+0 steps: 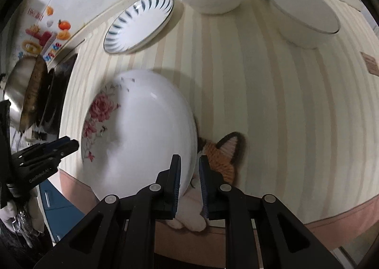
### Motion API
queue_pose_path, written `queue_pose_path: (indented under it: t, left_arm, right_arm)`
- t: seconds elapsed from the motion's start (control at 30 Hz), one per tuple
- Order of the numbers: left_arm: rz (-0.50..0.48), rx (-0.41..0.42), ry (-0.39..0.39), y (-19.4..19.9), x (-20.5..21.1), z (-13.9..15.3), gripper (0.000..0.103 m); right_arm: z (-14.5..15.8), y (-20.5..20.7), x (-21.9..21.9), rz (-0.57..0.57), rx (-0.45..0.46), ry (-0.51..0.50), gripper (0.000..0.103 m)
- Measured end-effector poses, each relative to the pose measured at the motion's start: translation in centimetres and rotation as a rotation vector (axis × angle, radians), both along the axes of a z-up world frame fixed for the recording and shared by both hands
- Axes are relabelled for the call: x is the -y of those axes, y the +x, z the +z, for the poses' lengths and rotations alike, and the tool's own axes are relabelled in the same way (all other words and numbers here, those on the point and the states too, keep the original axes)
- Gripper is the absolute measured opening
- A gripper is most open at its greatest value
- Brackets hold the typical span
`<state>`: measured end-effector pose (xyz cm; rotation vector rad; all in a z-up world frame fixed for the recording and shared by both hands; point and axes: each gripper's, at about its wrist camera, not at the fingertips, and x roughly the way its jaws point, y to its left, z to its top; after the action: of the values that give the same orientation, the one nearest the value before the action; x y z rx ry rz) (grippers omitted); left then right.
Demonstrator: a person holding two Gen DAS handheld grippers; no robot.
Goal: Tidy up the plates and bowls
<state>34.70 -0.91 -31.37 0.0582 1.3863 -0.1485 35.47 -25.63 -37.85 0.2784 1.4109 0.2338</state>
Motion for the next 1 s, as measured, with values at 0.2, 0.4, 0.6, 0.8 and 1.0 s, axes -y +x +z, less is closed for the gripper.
queue_pose_path:
  t: [0.2,0.4,0.6,0.8,1.0]
  left_arm:
    - [0.082,0.004,-0.087,6.5,-1.5,1.3,0.033]
    - [0.158,-0.027,-0.121,15.1,-2.4,-0.6,0.033]
    - [0.12,-0.042,-0.057,22.4,-1.6,-3.4,0.033]
    - [0.051,-0.096,-0.023,26.7,0.0,-7.0,0.033]
    - [0.03,-0.09,-0.049,28.3,0.9,-7.7,0.028]
  right_arm:
    - [3.3,4.7,-0.3,-0.041,0.051,0.105,0.037]
    - [1.9,13.0,-1.8,-0.092,0.057,0.166,0.038]
    - [-2.0,19.8,-3.3,-0.092,0.032,0.134,0.038]
    - [-4.5,22.2,-4.6,-0.068,0.011,0.111,0.037]
    - [-6.0,23.3,-5.2,-0.08,0.009,0.092,0.013]
